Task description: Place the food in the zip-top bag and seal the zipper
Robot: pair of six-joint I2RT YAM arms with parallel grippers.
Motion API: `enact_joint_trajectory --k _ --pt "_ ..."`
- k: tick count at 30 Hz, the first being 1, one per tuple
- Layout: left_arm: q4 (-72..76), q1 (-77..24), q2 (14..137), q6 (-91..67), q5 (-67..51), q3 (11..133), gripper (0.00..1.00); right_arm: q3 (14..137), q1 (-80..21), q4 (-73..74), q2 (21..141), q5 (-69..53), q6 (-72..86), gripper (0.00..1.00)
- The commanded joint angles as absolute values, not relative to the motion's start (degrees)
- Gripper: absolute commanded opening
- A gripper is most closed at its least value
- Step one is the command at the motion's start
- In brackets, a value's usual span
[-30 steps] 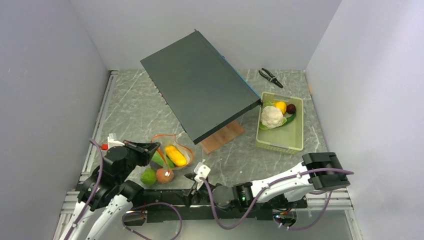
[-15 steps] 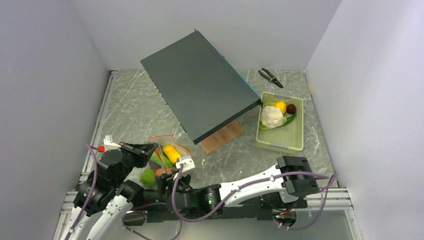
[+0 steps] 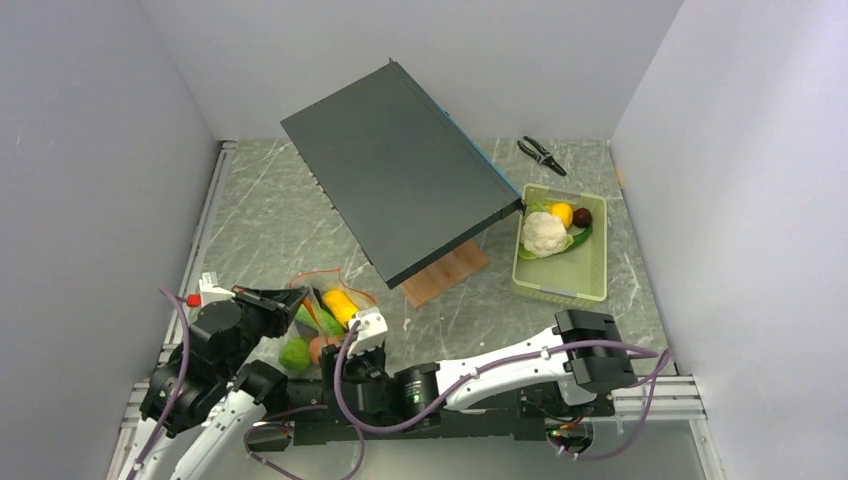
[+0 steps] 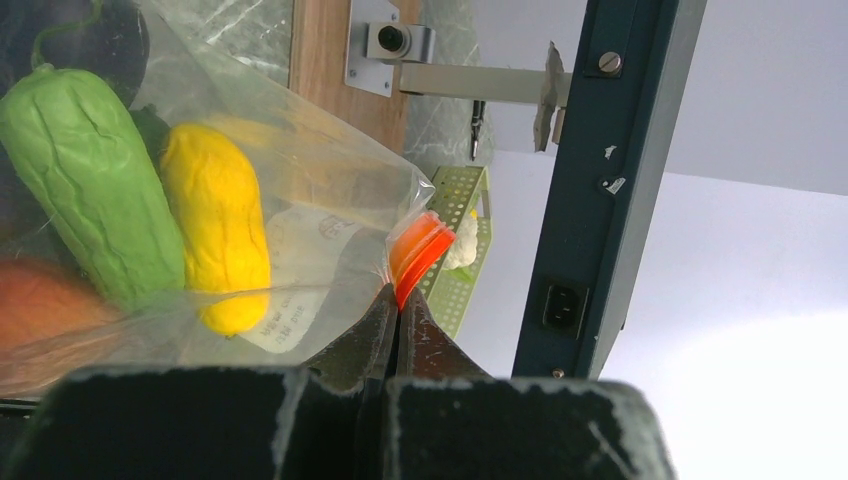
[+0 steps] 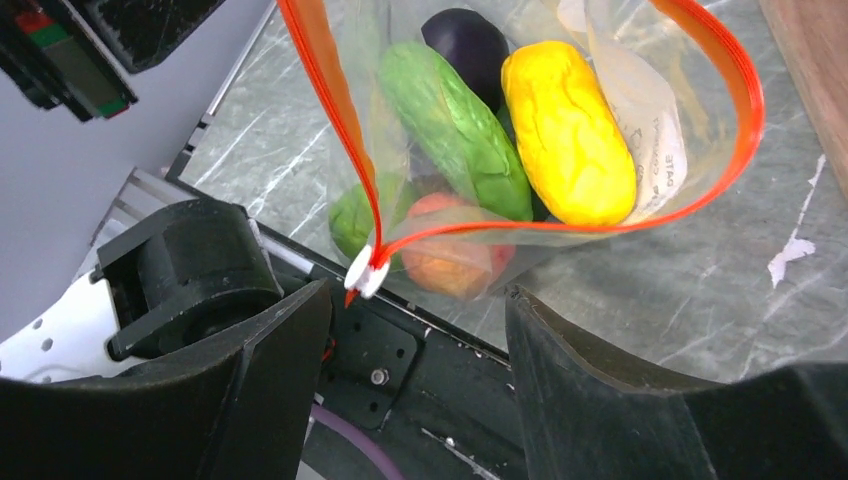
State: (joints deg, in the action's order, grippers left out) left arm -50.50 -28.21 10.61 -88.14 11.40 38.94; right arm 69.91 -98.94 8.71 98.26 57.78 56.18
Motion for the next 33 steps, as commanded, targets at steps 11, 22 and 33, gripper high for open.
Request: enact_joint_trajectory --k 11,22,33 --pt "-49.32 -27.96 9.55 -88.53 11.6 40.61 0.0 74.77 -93.73 1.79 102.61 55.39 45.75 0.3" --pt "-61.44 -27.98 5.52 -69.84 21.63 49.43 0.36 67.9 -94.34 -2.85 90.69 45.62 10.83 0.0" --pt "-45.57 -28.0 6.97 -25.66 -5.87 54.08 0.85 61.8 -88.62 6.46 75.97 21.98 -3.83 0.0"
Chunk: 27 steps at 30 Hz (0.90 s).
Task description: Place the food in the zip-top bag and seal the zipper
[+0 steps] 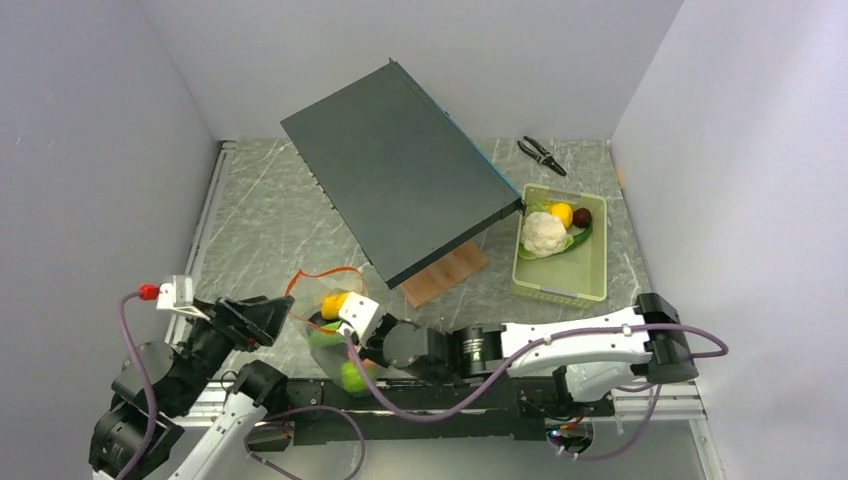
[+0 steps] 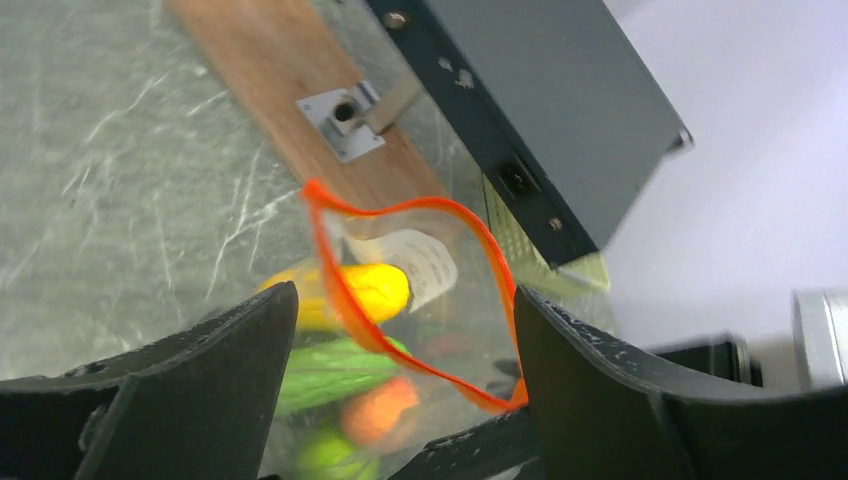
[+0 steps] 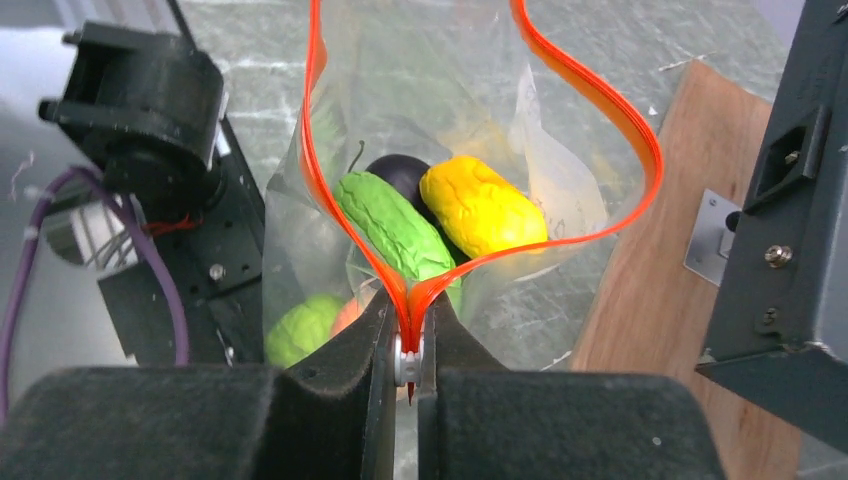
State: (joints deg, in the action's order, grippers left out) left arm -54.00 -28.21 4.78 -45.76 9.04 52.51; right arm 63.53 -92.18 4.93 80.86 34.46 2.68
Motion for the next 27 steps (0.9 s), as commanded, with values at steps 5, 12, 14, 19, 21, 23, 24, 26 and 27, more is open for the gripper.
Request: enact_joint_trajectory --k 5,12,14,19,21,23,24,26,27 --pt "-41.39 -27.95 14.63 -15.46 -25.44 53.8 0.87 58.96 -83.55 5.94 73.09 8.73 -4.42 0.0" --pt "-43.18 -27.98 23.72 -0.05 -39.28 54.93 0.79 59.94 -80.08 9.28 72.26 2.5 -4.19 0.0" --pt "-42.52 -27.96 23.78 3.92 -40.36 54.31 0.8 59.64 -78.23 9.13 71.36 -0.21 -3.85 0.0" --pt "-40.52 -27.95 23.2 9.84 -45.84 52.0 0.82 60.77 -74.05 9.7 70.31 -6.74 -3.94 0.0" --pt "-38.54 -28.03 22.94 9.9 -46.7 50.34 0.83 62.13 -73.16 11.09 70.51 -8.11 -4.61 0.0" --pt "-36.68 -27.96 23.41 9.45 -46.3 48.8 0.83 63.73 -72.59 12.36 71.03 -9.0 -5.26 0.0" --pt "-36.1 -27.95 23.86 9.41 -45.95 48.4 0.82 64.47 -72.33 12.92 71.13 -9.31 -5.66 0.0" --pt "-35.78 -28.02 25.19 9.59 -45.45 48.34 0.81 65.84 -71.79 13.83 71.48 -9.95 -6.32 0.0" --pt "-35.63 -28.03 25.96 9.74 -45.51 48.23 0.8 66.55 -71.54 14.29 71.73 -10.46 -6.51 0.0"
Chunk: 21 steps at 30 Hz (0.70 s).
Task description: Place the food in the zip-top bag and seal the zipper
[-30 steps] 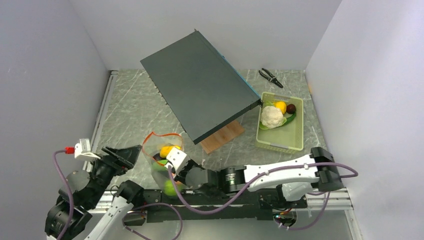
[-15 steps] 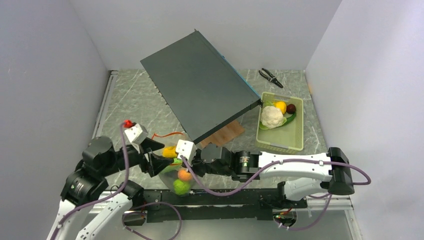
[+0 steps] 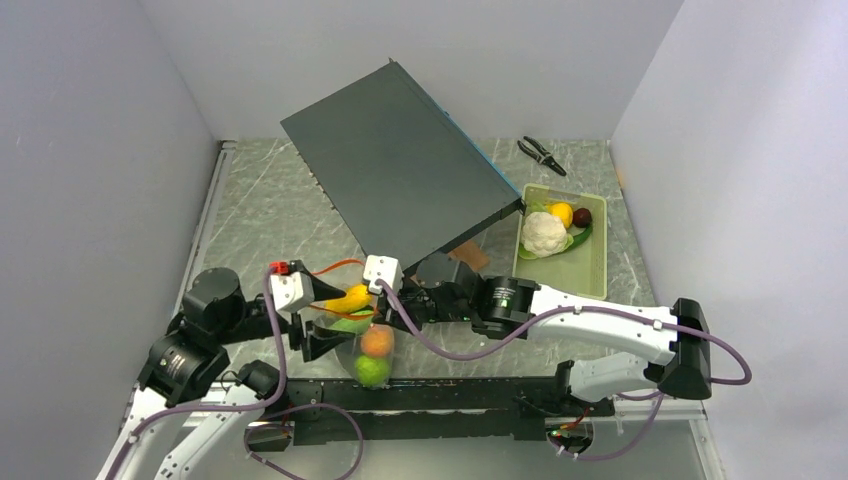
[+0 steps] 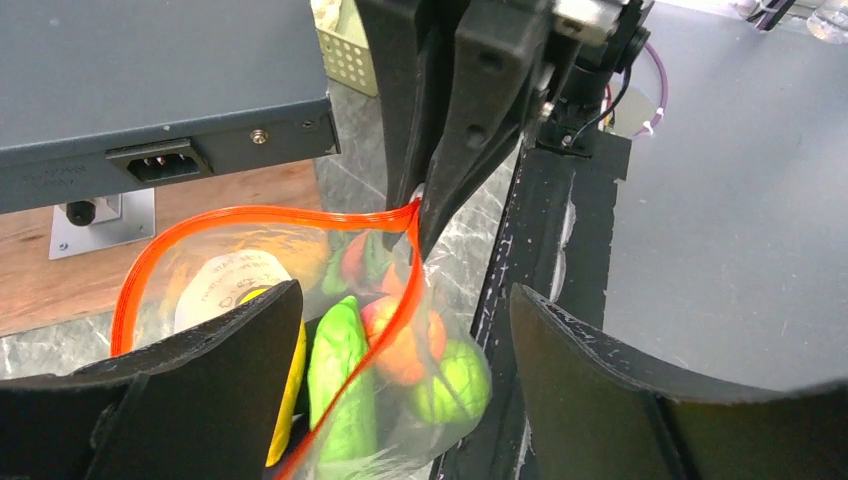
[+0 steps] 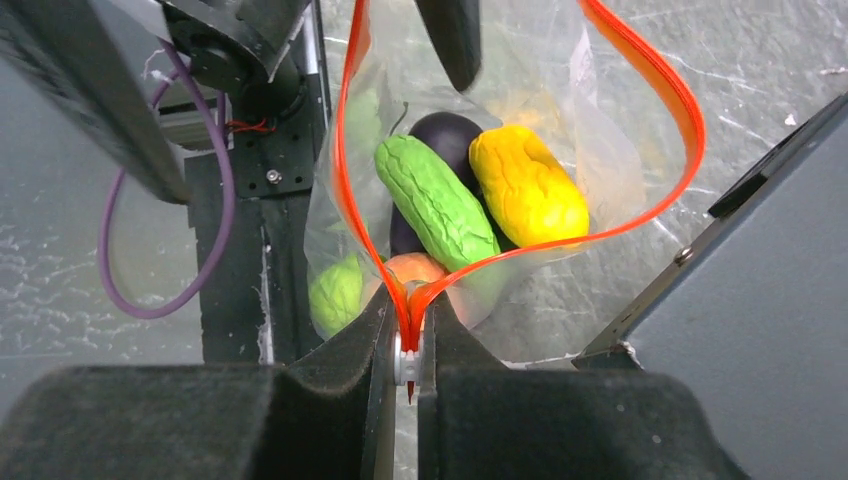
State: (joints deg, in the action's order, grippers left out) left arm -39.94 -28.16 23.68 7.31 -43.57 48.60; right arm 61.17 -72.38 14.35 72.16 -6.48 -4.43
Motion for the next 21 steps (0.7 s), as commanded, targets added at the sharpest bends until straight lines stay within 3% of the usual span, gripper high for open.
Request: enact_joint_trajectory --k 1,4,6,7,10,15,21 --pt "-35.18 -27.97 26.62 9.59 -45.74 47.99 0.8 67.5 -71.2 14.71 71.97 -11.12 -6.77 0.0" --pt "-33.67 -28.04 28.06 8.51 -46.08 47.02 0.72 69.06 -70.62 15.43 72.24 -12.08 -7.03 0.0" --pt "-33.3 -28.09 28.15 7.89 -43.94 46.44 0.59 68.86 -70.49 15.17 72.26 -12.14 -6.8 0.0" --pt "-32.5 -28.09 27.75 6.91 -40.99 45.81 0.47 68.03 -70.54 14.32 72.04 -11.98 -6.37 0.02" --pt "-29.29 -28.11 25.53 3.82 -36.9 42.93 0.27 61.93 -70.53 8.24 69.74 -11.42 -3.67 0.23" --pt "-23.02 -28.05 19.77 -1.22 -35.08 36.15 0.0 51.17 -70.55 -5.32 64.88 -6.26 6.28 0.41" --pt "-20.93 -28.06 15.37 -3.35 -32.34 32.44 0.0 39.32 -70.69 -17.3 59.58 -4.2 13.05 0.6"
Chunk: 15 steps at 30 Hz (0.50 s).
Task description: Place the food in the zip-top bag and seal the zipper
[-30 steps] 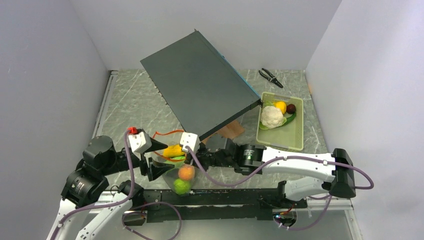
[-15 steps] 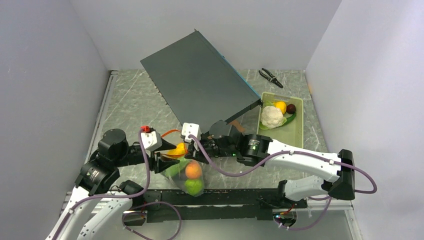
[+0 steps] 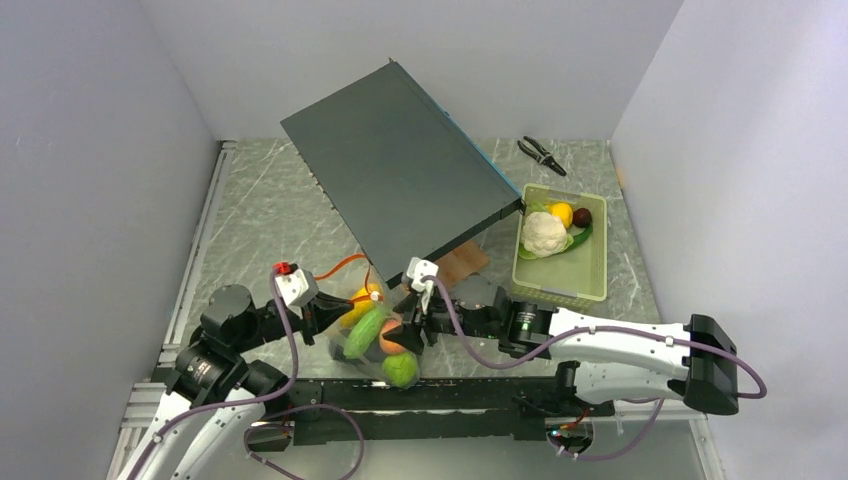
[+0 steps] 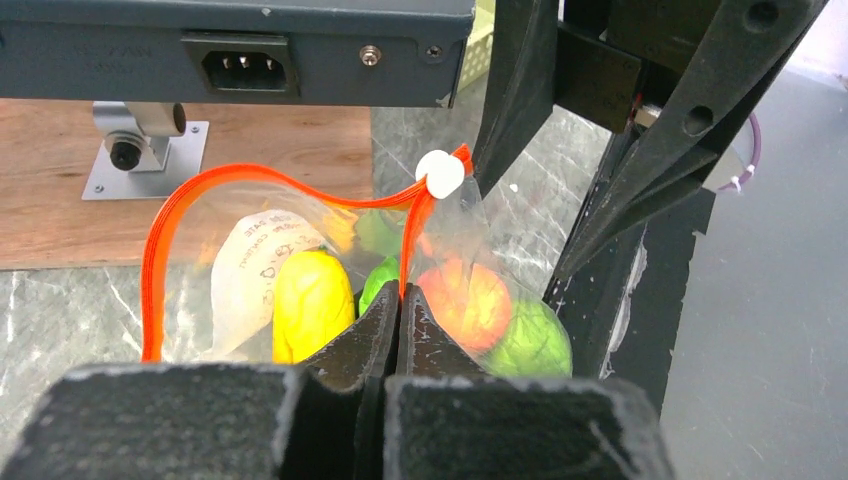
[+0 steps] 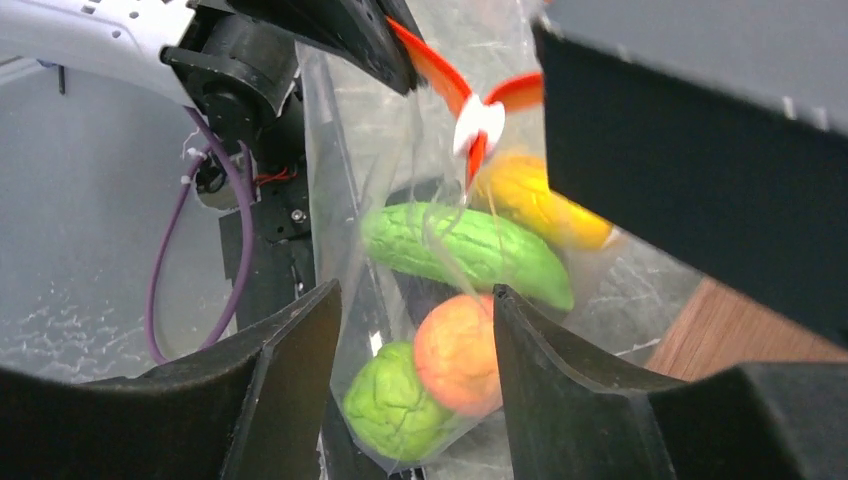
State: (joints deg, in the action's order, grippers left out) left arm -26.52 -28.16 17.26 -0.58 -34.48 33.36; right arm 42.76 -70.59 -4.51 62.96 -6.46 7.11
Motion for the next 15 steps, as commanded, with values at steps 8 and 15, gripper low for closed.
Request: enact_joint_trajectory --k 8,15 --pt "-17.32 -28.08 15.86 -6.43 -37.65 30.77 0.0 36.68 -70.88 -26.06 61.64 -2.09 14.41 0.62" --pt "-17.93 -29.57 14.65 -5.19 -39.48 30.35 0.0 38.44 -70.84 -29.12 65.3 -3.4 14.22 0.6"
